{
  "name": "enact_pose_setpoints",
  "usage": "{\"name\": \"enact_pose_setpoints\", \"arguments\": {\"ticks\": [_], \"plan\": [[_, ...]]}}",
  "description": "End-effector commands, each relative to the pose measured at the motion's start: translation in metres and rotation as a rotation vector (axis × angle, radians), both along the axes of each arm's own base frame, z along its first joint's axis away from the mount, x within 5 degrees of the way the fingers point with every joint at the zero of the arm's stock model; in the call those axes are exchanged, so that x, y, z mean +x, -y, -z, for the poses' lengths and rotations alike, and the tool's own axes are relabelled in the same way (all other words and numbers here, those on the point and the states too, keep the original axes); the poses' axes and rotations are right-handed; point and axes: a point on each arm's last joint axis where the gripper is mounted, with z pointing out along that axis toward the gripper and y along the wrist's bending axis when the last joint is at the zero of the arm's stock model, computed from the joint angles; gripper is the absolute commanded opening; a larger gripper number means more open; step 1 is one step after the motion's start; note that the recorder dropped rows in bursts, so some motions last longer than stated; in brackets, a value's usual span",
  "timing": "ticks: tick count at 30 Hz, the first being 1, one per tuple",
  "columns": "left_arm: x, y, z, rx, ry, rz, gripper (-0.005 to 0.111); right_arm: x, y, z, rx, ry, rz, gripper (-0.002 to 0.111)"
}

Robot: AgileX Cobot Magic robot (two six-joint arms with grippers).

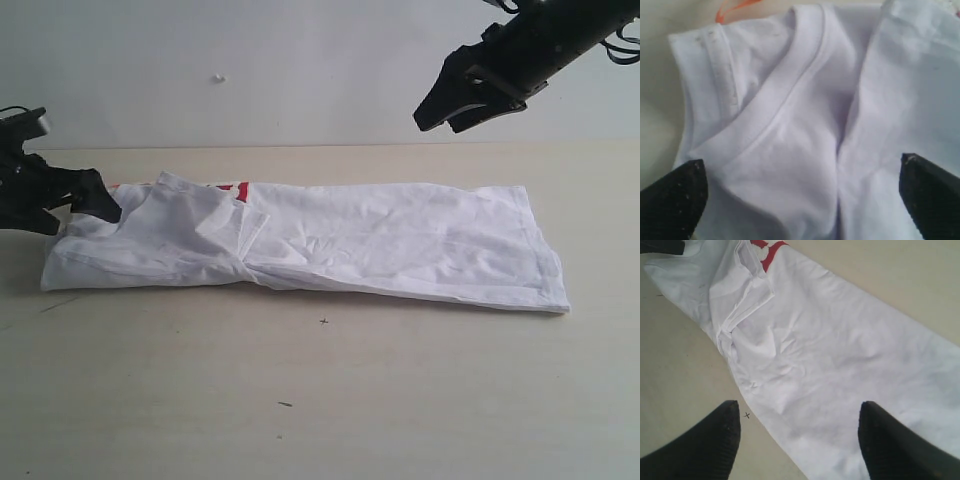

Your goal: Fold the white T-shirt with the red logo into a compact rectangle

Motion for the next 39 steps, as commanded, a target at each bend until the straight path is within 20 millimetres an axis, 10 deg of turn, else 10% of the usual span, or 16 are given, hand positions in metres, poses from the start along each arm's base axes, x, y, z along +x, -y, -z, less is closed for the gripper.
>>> {"name": "enact_pose_setpoints", "arguments": {"ticks": [1,11,16,21,30,39], "plan": [[0.007,-0.005,-0.001,0.063,0.058,-0.045,0.105,-0.002,0.0,-0.008,-0.002,0.017,0.003,0.066],[0.008,0.026,0.035,0.102,0.012,0.042,0.1,-0.002,0.0,-0.008,-0.002,0.017,0.003,0.066],[0.007,0.052,0.036,0.098,0.006,0.089,0.002,-0.002,0.0,-0.008,-0.002,0.015,0.004,0.066],[0.004,0.057,0.029,0.08,-0.013,0.1,0.002,-0.002,0.0,-0.008,-0.002,0.015,0.004,0.066],[0.009,0.079,-0.092,0.012,0.106,0.132,0.0,-0.002,0.0,-0.008,0.003,0.006,0.016,0.066],[0.002,0.165,-0.161,-0.063,0.169,0.22,0.0,-0.003,0.0,-0.011,0.003,0.012,0.017,0.066]]}}
